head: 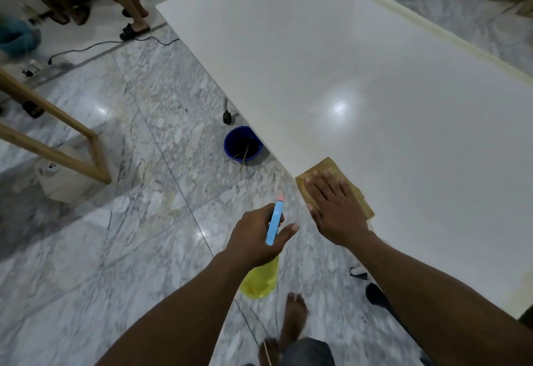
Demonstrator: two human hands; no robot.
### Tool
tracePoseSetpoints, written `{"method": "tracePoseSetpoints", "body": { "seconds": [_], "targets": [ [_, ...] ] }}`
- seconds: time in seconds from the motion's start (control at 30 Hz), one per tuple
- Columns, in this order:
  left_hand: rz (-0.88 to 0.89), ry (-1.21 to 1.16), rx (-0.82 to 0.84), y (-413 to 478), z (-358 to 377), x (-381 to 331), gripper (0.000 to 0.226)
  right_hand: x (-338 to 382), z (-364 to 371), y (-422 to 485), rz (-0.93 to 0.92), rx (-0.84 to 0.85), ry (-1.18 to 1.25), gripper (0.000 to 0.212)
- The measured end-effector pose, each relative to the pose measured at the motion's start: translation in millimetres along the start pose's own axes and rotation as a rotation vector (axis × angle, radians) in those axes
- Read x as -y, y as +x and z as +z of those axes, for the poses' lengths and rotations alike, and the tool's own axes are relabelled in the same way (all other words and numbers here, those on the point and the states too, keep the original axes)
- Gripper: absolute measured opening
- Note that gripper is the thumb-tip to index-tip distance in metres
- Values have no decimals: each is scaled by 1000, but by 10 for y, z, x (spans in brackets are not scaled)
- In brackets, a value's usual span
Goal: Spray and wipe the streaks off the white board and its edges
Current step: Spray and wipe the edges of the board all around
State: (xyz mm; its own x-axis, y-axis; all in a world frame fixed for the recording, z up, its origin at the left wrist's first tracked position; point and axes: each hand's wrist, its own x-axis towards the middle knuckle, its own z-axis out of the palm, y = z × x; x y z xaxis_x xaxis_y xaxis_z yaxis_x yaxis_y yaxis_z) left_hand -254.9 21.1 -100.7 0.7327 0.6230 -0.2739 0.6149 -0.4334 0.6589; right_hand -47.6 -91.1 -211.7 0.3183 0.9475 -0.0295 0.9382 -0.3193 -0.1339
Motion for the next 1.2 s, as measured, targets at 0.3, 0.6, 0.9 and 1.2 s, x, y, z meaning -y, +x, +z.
{"method": "tracePoseSetpoints", "body": {
  "seconds": [0.3, 0.6, 0.9, 1.2],
  "targets": [
    [57, 7, 38, -668, 334, -45, 36, -122, -14, -1017, 57, -9, -34, 61],
    [85, 17, 56, -1252, 678, -181, 35, -154, -1, -1557, 58, -46, -13, 59],
    [114, 19, 17, -1511, 1176, -735, 39, -388, 1, -2470, 17, -24, 8, 62],
    [112, -2, 21, -1862, 1698, -1248, 48, -501, -53, -3052, 17, 38, -15, 71]
  ]
}}
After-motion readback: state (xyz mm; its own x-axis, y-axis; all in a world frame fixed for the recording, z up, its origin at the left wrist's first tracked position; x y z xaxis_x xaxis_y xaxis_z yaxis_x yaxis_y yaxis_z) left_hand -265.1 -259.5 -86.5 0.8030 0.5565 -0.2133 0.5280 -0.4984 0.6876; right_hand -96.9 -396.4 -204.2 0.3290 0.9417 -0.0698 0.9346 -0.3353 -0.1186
